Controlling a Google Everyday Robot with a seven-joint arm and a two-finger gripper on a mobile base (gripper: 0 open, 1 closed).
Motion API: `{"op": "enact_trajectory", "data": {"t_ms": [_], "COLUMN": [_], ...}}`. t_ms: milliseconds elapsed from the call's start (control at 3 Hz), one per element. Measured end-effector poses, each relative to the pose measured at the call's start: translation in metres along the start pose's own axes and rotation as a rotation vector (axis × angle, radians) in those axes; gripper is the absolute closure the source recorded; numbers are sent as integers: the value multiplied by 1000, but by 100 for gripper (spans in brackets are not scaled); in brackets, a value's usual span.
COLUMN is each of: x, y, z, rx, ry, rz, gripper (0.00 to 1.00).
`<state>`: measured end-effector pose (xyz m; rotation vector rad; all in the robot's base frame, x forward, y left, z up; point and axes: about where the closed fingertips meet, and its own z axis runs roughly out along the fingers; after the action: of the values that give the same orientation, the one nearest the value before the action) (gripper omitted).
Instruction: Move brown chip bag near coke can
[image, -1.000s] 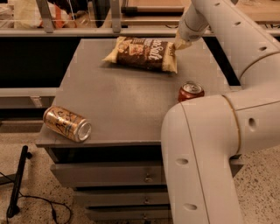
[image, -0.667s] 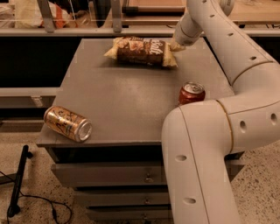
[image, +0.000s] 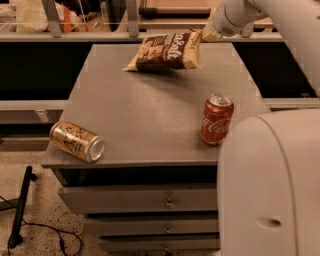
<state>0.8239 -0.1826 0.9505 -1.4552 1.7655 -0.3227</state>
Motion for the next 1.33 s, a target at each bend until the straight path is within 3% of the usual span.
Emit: {"op": "enact_trajectory", "data": {"t_ms": [333,1000,1333], "x": [-18,-44,-44], "y": [-2,9,9], "z": [-58,-139,-140], "rx": [59,142,143], "ry": [-36,-81,-82], "rz": [48,102,102], "gripper": [100,100,100]}}
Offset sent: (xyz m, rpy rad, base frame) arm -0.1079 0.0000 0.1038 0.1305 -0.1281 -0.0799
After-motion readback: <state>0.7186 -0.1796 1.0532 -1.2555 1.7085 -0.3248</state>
